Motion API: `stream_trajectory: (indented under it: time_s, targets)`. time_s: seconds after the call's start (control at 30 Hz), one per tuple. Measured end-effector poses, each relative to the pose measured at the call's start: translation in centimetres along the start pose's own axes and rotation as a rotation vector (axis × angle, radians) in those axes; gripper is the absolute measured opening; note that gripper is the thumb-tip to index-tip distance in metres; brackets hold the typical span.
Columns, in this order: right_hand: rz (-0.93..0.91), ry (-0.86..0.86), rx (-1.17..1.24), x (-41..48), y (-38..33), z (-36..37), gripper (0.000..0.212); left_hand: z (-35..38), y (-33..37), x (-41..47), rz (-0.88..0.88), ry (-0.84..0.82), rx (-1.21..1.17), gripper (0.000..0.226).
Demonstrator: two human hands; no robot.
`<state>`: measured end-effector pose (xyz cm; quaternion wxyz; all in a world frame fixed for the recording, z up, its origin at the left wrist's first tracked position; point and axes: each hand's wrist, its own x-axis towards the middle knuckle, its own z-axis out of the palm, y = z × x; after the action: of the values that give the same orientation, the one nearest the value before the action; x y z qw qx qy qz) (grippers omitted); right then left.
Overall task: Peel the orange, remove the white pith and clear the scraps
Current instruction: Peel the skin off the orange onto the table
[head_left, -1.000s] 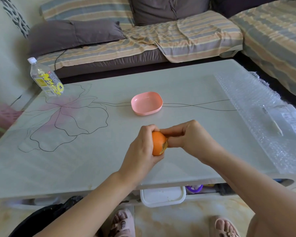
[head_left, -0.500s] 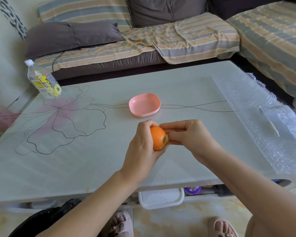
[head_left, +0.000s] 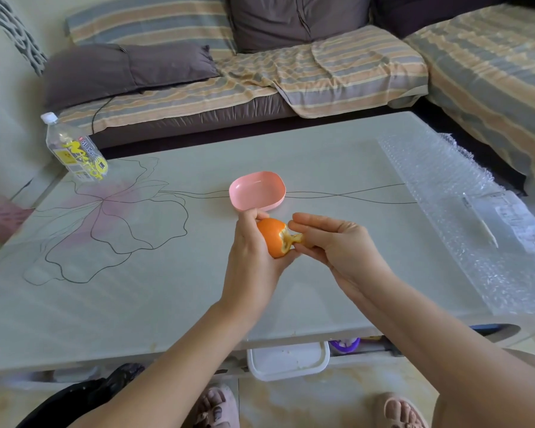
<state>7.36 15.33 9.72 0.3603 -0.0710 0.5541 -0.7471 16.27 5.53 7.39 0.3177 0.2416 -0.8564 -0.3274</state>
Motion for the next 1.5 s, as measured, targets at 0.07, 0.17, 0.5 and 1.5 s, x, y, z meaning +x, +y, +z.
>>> stream_trajectory:
  time_s: [0.07,0.17,0.5,1.5]
  targets:
    - [-0.004,-0.001,0.014,-0.2,0.1,0.0,0.025,-0.1,0.0,0.2,-0.017,-0.001,-0.003,0.063]
    - [-0.006,-0.029,-0.021,-0.5,0.5,-0.1,0.025,-0.2,-0.4,0.7,-0.049,-0.018,-0.007,0.063]
    - [-0.211,-0.022,-0.520,1.8,-0.9,-2.1,0.021,-0.6,-1.8,1.3,-0.270,-0.221,-0.111,0.060]
    - [-0.412,-0.673,-0.810,1.9,-3.1,-2.5,0.035,-4.2,-1.9,1.9,-0.569,-0.937,-0.707,0.058]
